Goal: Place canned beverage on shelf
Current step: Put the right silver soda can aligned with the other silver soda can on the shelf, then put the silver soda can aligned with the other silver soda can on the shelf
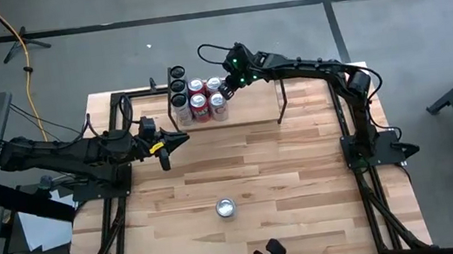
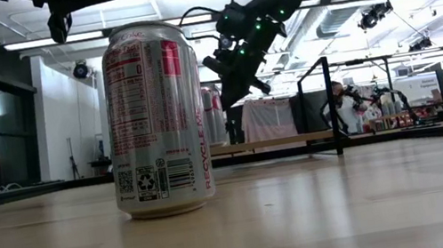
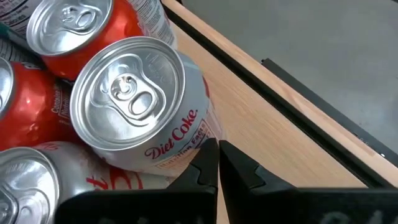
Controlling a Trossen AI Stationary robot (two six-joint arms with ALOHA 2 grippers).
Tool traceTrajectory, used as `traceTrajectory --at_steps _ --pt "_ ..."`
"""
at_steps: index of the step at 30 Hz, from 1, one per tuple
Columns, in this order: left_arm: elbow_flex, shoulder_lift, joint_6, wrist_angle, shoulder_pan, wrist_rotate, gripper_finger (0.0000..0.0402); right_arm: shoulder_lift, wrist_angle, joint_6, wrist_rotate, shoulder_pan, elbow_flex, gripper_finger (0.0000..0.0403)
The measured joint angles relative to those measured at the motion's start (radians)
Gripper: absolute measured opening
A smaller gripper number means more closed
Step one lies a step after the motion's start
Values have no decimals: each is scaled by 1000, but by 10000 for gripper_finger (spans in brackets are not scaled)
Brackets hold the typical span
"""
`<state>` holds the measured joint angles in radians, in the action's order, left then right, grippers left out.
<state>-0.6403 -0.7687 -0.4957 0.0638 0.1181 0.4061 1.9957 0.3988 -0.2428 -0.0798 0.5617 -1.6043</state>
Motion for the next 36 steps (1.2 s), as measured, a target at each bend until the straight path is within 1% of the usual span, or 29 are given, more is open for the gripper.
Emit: traceTrajectory --at_steps 8,12,15,20,23,27,30,33,36 --pt "0 0 0 0 0 0 3 0 3 49 -1 0 0 0" --pt "0 0 0 1 0 -2 3 -25 53 107 58 3 0 0" --pt "0 0 0 1 0 -7 3 -61 92 160 71 12 0 0" --pt "0 0 0 11 1 25 3 -121 147 256 69 15 0 0" --pt "0 0 -17 23 0 24 3 -169 160 303 22 9 0 0" --pt "0 0 -51 24 1 -88 3 -243 159 329 -58 -15 13 0" --pt "0 0 -47 23 1 -154 3 -314 169 286 -113 -59 40 0" --pt "0 7 11 24 1 -202 3 -395 180 207 -108 -137 83 0" --pt "0 28 77 23 1 -255 3 -479 161 109 -60 -250 137 0"
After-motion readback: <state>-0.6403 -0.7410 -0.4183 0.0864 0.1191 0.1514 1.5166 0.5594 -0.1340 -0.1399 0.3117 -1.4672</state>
